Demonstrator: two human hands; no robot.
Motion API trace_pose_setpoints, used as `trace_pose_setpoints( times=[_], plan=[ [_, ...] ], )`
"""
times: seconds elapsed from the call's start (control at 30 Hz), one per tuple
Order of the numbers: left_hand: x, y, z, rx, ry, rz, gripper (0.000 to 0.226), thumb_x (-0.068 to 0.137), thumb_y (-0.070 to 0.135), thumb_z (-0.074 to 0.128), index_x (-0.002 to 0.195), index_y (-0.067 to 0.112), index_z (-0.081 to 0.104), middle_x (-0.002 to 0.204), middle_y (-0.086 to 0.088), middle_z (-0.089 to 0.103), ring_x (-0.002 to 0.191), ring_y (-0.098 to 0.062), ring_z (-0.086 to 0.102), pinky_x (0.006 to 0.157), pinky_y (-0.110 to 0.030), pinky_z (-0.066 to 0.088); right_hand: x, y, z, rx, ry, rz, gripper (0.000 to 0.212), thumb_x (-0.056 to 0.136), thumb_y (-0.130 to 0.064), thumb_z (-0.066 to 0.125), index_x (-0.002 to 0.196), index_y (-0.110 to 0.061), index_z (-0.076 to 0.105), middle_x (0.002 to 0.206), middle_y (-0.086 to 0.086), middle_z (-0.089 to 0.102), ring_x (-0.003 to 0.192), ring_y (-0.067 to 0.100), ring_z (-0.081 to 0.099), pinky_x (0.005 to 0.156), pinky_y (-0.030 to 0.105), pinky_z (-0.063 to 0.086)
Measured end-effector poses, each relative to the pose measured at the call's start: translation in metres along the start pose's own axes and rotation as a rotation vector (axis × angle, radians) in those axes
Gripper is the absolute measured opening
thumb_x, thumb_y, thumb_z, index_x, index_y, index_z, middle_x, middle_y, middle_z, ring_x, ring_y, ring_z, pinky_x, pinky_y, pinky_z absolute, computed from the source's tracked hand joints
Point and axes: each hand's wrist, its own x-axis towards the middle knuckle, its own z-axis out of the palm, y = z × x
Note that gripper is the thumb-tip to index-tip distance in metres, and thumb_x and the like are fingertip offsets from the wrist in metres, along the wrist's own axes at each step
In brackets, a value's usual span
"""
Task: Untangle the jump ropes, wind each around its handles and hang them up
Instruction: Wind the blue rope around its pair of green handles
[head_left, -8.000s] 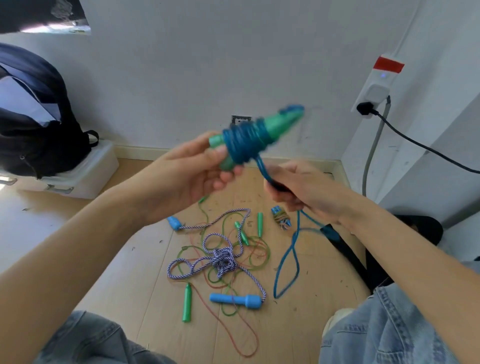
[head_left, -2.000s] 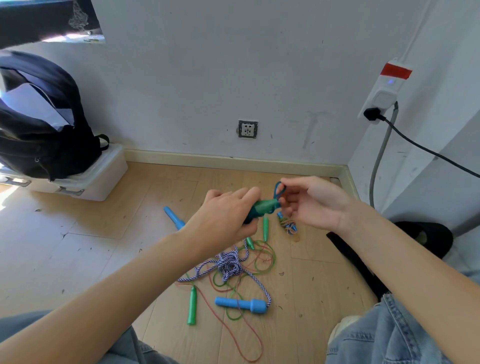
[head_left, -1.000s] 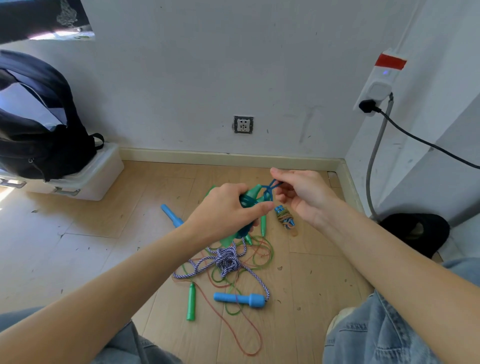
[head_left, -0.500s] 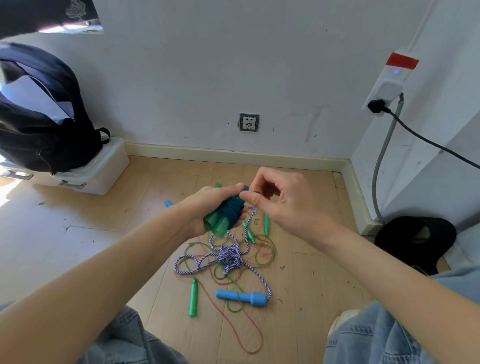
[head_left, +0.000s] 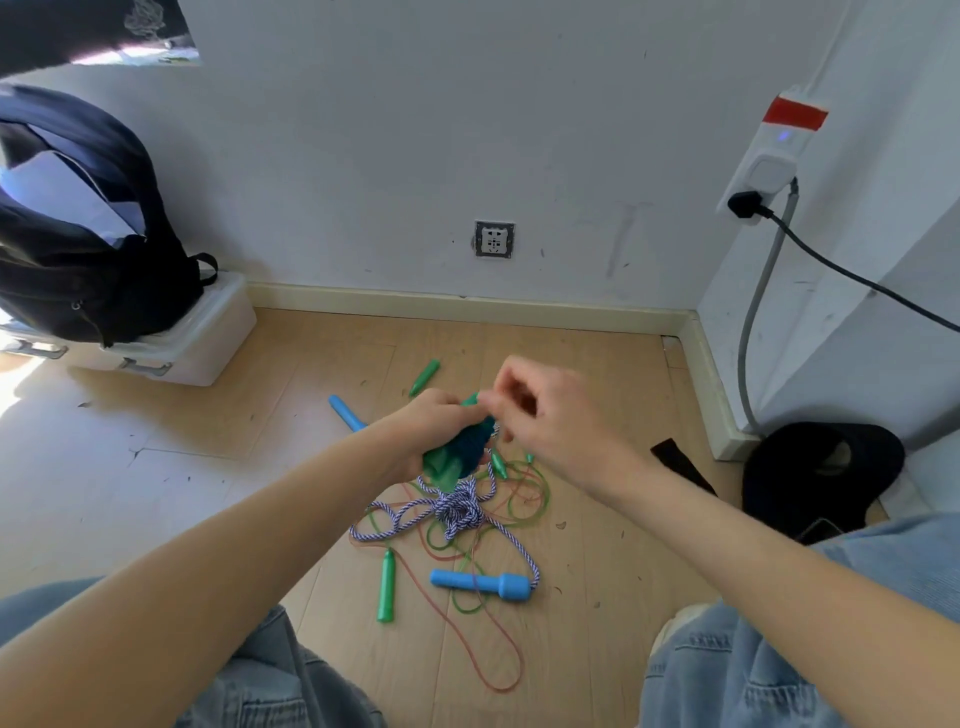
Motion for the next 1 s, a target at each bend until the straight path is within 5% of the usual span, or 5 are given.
trace_pose_setpoints(
  times=[0.17,0.47,0.57,0.83,1.0],
  plan=[
    [0.020,-0.016,0.001,-0.094,-0.005,-0.102,0.012,0.088,0.007,0.057,0.090,-0.004,0.054,0.066,-0.016,0.064,0.050,-0.023,0.064,0.047,-0.030,0.055,-0.008,0.018,0.009,-0.071,-0.017,-0.075,0.023,0.087,-0.024,0.059,0.068,-0.020,0.047,0.053,-0.009,0.044,0.049,0.006,0.041,0.048,0.017,0.030],
    [0.062,-0.043,0.019,-0.295,-0.196,-0.143,0.025,0.087,0.026,0.062,0.096,0.003,0.058,0.071,-0.010,0.062,0.055,-0.020,0.060,0.051,-0.026,0.052,0.017,0.082,0.008,0.587,0.109,0.770,0.032,0.087,-0.012,0.060,0.065,-0.015,0.037,0.070,0.002,0.045,0.070,0.018,0.049,0.082,0.041,0.051],
    [0.082,-0.059,0.020,-0.246,-0.174,-0.127,0.025,0.088,0.025,0.061,0.097,0.003,0.057,0.072,-0.009,0.065,0.055,-0.018,0.063,0.048,-0.024,0.051,0.023,0.107,0.024,0.794,0.086,0.923,0.024,0.091,-0.011,0.054,0.075,-0.014,0.038,0.082,0.010,0.055,0.071,0.030,0.064,0.070,0.039,0.059],
    [0.145,-0.134,0.007,0.350,0.116,-0.017,0.013,0.088,0.020,0.059,0.092,0.015,0.048,0.092,-0.006,0.058,0.090,-0.025,0.058,0.086,-0.040,0.047,0.019,0.219,0.060,1.115,0.773,1.119,0.021,0.096,-0.006,0.045,0.114,0.004,0.043,0.103,0.023,0.059,0.080,0.031,0.065,0.074,0.033,0.054],
    [0.147,-0.187,0.016,0.749,-0.060,0.019,0.027,0.084,0.012,0.061,0.110,0.005,0.056,0.106,-0.010,0.061,0.095,-0.024,0.057,0.085,-0.030,0.043,-0.007,0.265,0.094,1.053,0.682,1.425,0.037,0.098,-0.016,0.041,0.130,0.002,0.039,0.124,0.019,0.052,0.111,0.030,0.057,0.075,0.029,0.051]
  ],
)
